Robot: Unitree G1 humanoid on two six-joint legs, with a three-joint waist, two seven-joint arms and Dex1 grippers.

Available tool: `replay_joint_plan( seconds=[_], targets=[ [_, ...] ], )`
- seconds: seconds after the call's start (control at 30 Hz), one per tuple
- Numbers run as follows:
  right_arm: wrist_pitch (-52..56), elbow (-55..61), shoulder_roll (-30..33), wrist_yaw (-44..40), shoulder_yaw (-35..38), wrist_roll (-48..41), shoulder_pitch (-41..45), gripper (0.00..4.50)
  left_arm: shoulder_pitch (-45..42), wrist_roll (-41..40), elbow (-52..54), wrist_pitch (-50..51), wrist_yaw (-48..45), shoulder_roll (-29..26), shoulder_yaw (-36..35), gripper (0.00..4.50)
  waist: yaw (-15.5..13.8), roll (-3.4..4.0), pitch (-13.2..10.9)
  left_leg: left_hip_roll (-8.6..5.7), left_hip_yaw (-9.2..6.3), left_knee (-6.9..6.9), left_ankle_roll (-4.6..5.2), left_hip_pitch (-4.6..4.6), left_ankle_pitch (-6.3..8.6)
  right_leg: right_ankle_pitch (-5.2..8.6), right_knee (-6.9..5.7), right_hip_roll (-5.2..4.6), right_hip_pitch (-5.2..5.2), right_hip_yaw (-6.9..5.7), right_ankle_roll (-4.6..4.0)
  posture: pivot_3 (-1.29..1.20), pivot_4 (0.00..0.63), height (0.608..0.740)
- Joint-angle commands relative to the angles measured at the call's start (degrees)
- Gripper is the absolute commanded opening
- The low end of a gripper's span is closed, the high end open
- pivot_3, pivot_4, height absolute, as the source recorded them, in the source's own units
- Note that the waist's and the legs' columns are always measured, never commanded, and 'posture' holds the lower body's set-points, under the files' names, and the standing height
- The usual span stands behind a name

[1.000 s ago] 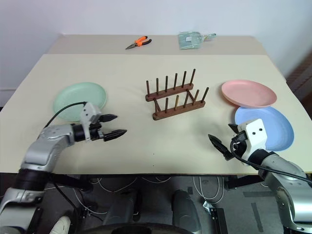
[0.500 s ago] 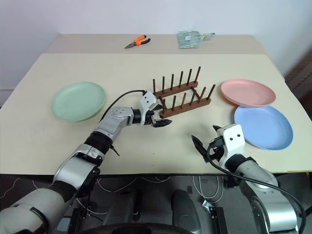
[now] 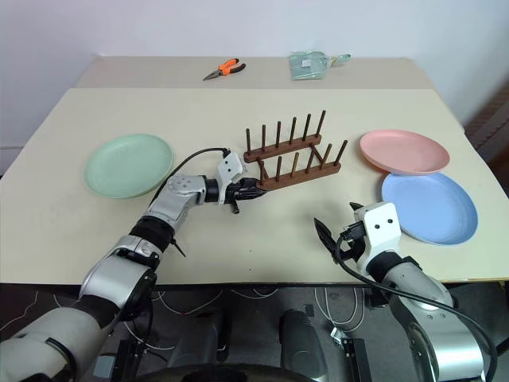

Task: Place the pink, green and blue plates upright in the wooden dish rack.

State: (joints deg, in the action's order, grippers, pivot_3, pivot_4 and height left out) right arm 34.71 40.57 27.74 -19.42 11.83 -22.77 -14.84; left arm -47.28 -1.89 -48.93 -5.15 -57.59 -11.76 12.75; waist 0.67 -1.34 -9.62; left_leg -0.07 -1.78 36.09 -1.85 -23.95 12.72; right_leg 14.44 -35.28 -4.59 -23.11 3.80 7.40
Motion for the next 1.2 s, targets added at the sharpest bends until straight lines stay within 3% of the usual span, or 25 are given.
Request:
replay_joint_plan(
  seconds=[0.03,0.17,0.37,0.4,0.5,0.6,0.73,0.77,0.97,1.2],
  targets=[
    [-0.5,0.7,2.7,-3.6,4.4,-1.3,-2.9,4.5,0.9,-2.6,4.5,-2.6,-11.9,-3.4,0.2,0.72,0.0,0.0,0.0,0.0,0.01,0.0,0.0,-0.01,0.0,0.04,0.01,0.0,0.0,0.0,-0.08,0.0,0.15,0.732],
    [-1.0,0.3,4.1,-5.5,8.4,-1.9,-5.4,4.5,0.3,-4.7,6.2,-0.1,-20.7,-6.9,-0.8,0.72,0.0,0.0,0.0,0.0,0.0,0.02,0.0,-0.05,0.0,0.06,0.01,0.0,-0.01,0.0,-0.12,0.0,0.15,0.732],
    [-0.9,1.5,4.7,-7.5,11.2,-1.5,-8.6,4.5,-0.3,1.1,1.1,-4.1,-14.6,-9.8,-0.2,3.69,-0.1,-0.01,0.0,0.0,-0.03,0.07,0.0,-0.05,0.0,0.05,0.0,-0.01,0.01,-0.01,-0.1,0.0,0.15,0.732],
    [-1.0,1.8,4.7,-7.7,11.1,-1.5,-9.0,4.5,0.0,1.6,1.1,-3.6,-14.3,-10.7,-0.2,3.69,-0.1,-0.01,0.0,0.0,-0.03,0.06,0.0,-0.05,0.0,0.05,0.0,-0.01,0.01,-0.01,-0.09,0.0,0.15,0.732],
    [-0.3,3.5,4.8,-8.2,9.2,-2.0,-9.5,3.71,3.1,1.2,4.2,-0.6,-17.0,-15.0,-0.5,3.75,0.5,0.01,0.0,0.02,-0.01,0.04,0.0,0.01,0.0,0.05,-0.07,0.0,0.0,-0.01,-0.1,0.0,0.15,0.732],
    [0.7,4.2,4.9,-7.5,4.6,-0.3,-8.4,2.16,7.1,-2.7,11.5,5.6,-20.3,-17.3,-1.7,2.85,0.8,0.03,0.0,0.09,0.05,-0.08,0.01,0.25,0.0,0.06,-0.17,0.02,0.06,0.01,-0.13,0.0,0.15,0.732],
    [2.4,0.3,4.6,-4.9,-2.5,3.6,-4.0,0.04,13.3,-6.6,27.3,14.8,-19.7,-14.6,0.2,0.8,0.1,0.05,0.0,0.12,0.07,-0.05,0.0,0.38,0.01,0.09,-0.13,-0.04,0.24,0.01,-0.17,0.0,0.15,0.732],
    [3.3,-1.9,4.2,-3.4,-4.3,5.2,-2.2,0.0,14.2,-5.9,29.4,16.9,-17.8,-13.3,1.2,0.31,-0.2,0.04,0.0,0.11,0.05,-0.01,0.0,0.37,0.01,0.08,-0.05,-0.07,0.32,0.0,-0.17,0.0,0.15,0.732],
    [4.9,-12.7,1.4,2.7,-8.2,11.0,6.5,0.0,16.9,-3.2,33.8,23.5,-7.5,-8.2,2.9,0.31,-1.3,0.02,0.0,-0.01,0.03,0.07,0.0,0.39,0.01,0.07,0.1,-0.14,0.46,0.0,-0.19,0.0,0.15,0.732],
    [3.7,-25.3,-1.6,6.8,-7.9,14.8,16.3,0.0,12.2,-0.1,24.7,24.5,8.3,-1.7,0.9,0.31,-1.3,-0.03,0.1,-0.05,-0.04,0.17,0.0,0.58,0.01,0.05,0.07,-0.1,0.72,-0.02,-0.17,0.0,0.15,0.732]
  ],
)
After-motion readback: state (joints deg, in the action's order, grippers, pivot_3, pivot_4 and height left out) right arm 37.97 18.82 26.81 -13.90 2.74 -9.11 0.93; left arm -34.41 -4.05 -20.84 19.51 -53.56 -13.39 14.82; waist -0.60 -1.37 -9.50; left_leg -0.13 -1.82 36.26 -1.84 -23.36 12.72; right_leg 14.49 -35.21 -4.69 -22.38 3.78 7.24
